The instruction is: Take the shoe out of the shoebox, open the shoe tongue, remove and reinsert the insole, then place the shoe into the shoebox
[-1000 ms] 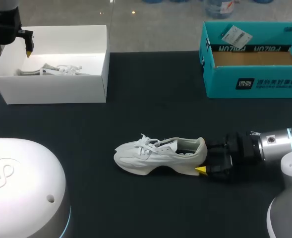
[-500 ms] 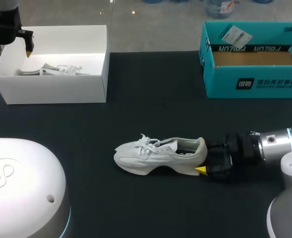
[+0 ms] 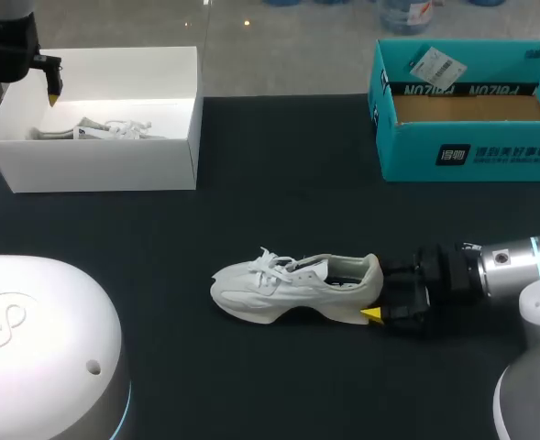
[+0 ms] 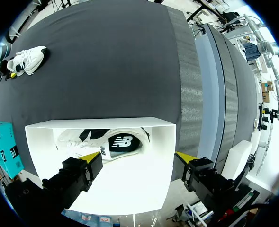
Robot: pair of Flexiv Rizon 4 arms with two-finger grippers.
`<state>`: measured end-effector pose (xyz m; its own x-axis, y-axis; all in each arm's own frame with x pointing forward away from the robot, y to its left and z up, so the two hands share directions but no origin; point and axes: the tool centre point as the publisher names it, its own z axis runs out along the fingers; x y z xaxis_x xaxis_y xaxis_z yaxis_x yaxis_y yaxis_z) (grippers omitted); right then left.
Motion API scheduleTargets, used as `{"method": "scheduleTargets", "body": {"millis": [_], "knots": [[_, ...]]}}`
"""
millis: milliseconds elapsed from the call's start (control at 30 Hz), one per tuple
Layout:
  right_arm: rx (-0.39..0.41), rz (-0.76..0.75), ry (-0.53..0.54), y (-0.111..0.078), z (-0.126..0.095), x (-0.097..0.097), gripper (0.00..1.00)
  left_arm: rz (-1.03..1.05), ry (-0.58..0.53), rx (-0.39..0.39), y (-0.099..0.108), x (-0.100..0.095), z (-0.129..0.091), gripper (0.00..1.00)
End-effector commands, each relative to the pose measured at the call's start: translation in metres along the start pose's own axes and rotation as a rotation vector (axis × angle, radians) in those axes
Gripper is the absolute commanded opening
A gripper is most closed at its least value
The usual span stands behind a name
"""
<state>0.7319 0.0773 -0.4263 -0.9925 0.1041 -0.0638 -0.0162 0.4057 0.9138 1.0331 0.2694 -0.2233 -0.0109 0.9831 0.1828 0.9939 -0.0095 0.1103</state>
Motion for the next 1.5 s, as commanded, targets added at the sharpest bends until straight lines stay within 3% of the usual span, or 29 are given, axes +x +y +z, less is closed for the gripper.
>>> {"method": "scheduleTargets", "body": {"millis": [33,267,533,867,1033,1200,1267,1500], "knots": [[0.006,0.000,0.000,-0.006,0.007,0.002,0.00,-0.012,0.005,0.013,-0.002,0.003,0.002,1.00],[0.006,0.000,0.000,-0.006,0.007,0.002,0.00,-0.094,0.017,0.078,-0.024,0.009,0.006,1.00],[0.006,0.000,0.000,-0.006,0.007,0.002,0.00,-0.079,-0.051,0.078,-0.054,-0.007,-0.016,1.00],[0.006,0.000,0.000,-0.006,0.007,0.002,0.00,-0.057,-0.062,0.101,-0.054,-0.015,-0.019,1.00],[0.006,0.000,0.000,-0.006,0.007,0.002,0.00,-0.038,-0.072,0.152,-0.062,-0.015,-0.023,1.00],[0.006,0.000,0.000,-0.006,0.007,0.002,0.00,-0.309,-0.024,0.272,-0.078,-0.012,-0.032,1.00],[0.006,0.000,0.000,-0.006,0.007,0.002,0.00,-0.353,-0.055,0.248,-0.098,-0.014,-0.038,1.00],[0.006,0.000,0.000,-0.006,0.007,0.002,0.00,-0.353,-0.055,0.248,-0.098,-0.014,-0.038,1.00]]}}
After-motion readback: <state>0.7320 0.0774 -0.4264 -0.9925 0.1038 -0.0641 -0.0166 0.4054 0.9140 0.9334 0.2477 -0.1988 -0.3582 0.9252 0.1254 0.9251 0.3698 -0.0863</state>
